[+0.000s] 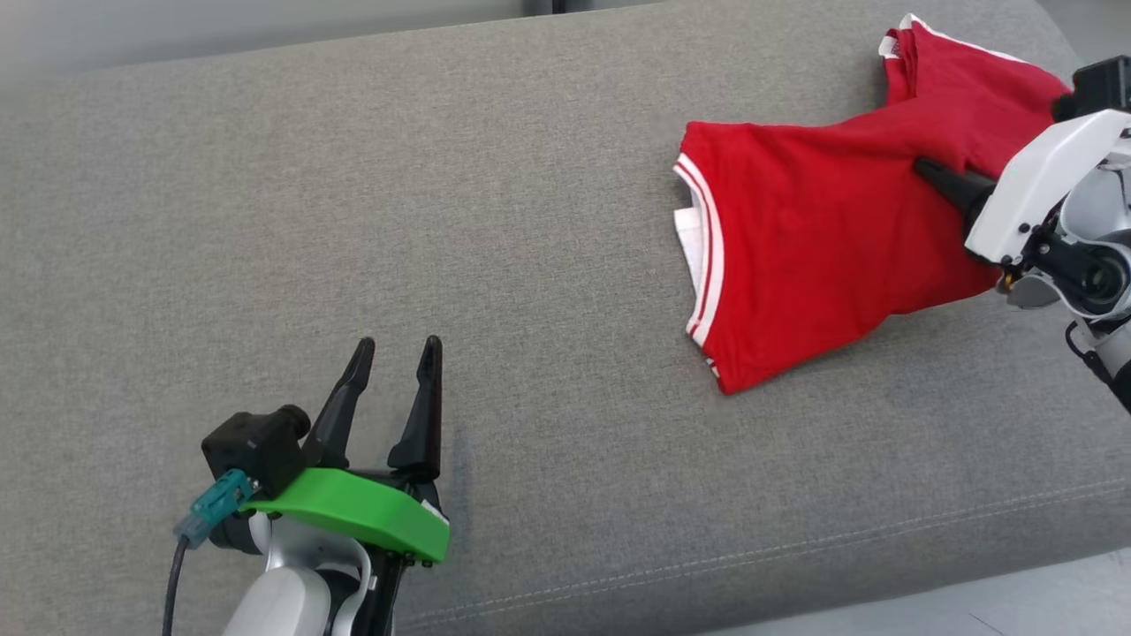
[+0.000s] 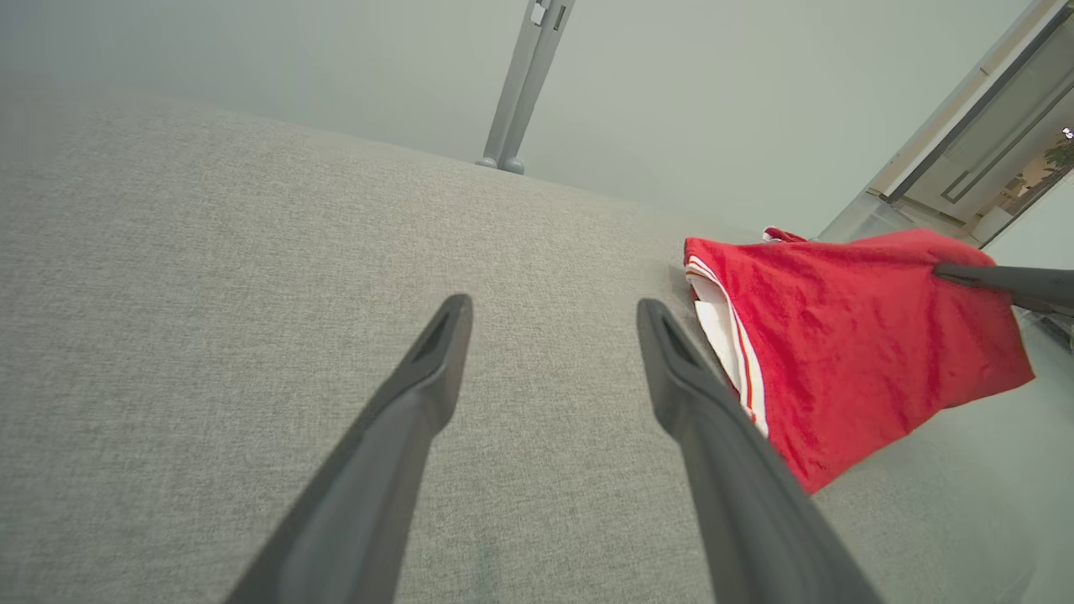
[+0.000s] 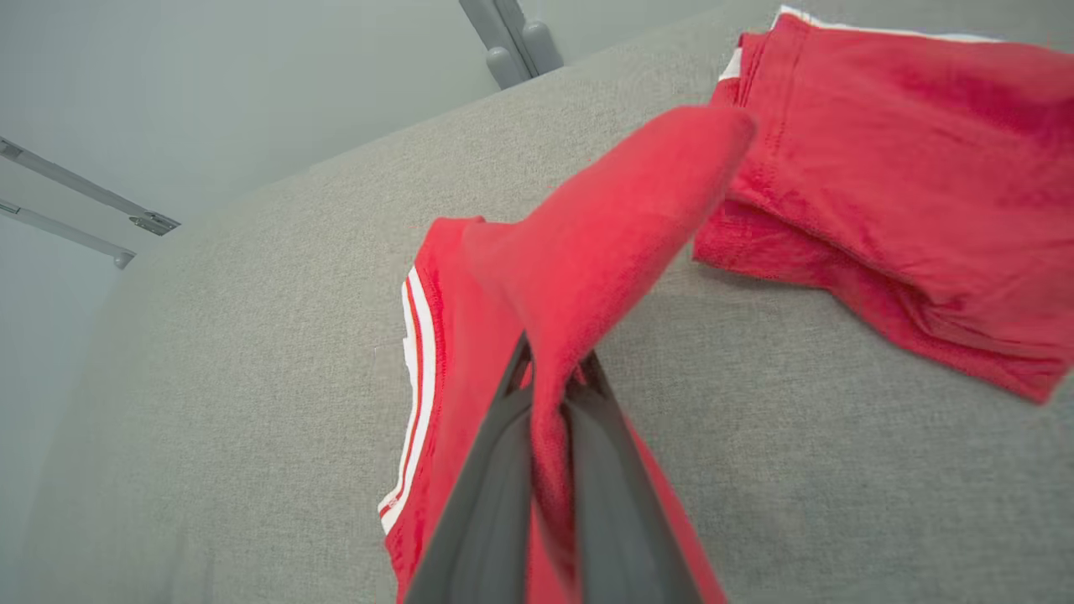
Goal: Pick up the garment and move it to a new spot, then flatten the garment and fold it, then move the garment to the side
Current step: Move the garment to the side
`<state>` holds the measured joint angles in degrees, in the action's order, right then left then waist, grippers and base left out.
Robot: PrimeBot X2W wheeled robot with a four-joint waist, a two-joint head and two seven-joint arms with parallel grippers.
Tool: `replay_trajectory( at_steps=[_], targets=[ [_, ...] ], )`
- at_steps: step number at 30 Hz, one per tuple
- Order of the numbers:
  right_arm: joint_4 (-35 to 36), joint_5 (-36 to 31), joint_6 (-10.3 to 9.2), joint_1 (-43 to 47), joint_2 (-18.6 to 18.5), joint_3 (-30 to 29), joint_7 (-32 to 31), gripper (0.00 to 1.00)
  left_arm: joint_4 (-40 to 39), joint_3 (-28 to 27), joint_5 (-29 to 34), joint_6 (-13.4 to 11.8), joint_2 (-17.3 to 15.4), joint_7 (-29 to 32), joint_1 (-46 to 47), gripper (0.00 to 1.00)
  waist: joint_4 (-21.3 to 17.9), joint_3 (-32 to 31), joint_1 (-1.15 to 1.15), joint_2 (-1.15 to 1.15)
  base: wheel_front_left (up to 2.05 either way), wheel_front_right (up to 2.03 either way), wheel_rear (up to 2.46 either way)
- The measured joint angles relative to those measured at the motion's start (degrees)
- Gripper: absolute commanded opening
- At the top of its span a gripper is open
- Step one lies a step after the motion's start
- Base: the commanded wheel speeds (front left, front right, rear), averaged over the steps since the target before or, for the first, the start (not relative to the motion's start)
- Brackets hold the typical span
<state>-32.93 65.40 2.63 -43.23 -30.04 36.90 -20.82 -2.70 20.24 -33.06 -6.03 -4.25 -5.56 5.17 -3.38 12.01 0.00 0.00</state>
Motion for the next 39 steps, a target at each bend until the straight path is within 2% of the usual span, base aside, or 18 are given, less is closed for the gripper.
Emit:
replay_trajectory(
  at_steps=[5,13,17,21,32,39],
  targets=[
    [0.09,-0.63,-1.23,-2.45,-1.98,-0.91,-0.42,0.0,-0.14,0.97,0.07,0.0,0.16,0.57,0.12,1.0,-0.86,0.47,0.0,0.0,0.0,0.0,0.0],
    [0.13,-1.83,-2.94,-9.05,-2.45,-2.04,-1.71,0.0,-0.75,1.11,1.11,-0.01,0.18,1.75,1.43,1.0,0.41,2.72,0.0,0.0,0.0,0.0,0.0],
    [-0.09,-2.03,-5.21,-13.32,-2.97,-3.39,-2.34,0.0,-1.33,1.3,1.33,-0.01,0.21,1.99,2.09,1.0,1.58,4.2,0.0,0.0,0.0,0.0,0.0],
    [-1.03,-2.79,-6.79,-17.32,-5.02,-4.64,-3.02,0.0,-1.66,1.43,1.65,-0.02,0.3,2.01,2.78,1.0,2.92,5.88,0.0,0.0,0.0,0.0,0.0],
    [-5.17,-4.03,-8.29,-20.99,-8.8,-5.68,-5.23,0.0,-2.68,-0.82,2.07,-0.05,0.31,1.91,4.21,1.0,5.53,11.23,0.0,0.0,0.0,0.0,0.0],
    [-8.06,-8.82,-8.8,-22.45,-13.07,-5.08,-4.34,0.0,-3.19,-1.24,2.59,-0.09,-0.09,1.99,5.06,1.0,5.5,14.19,0.0,0.0,0.0,0.0,0.0]
  ],
)
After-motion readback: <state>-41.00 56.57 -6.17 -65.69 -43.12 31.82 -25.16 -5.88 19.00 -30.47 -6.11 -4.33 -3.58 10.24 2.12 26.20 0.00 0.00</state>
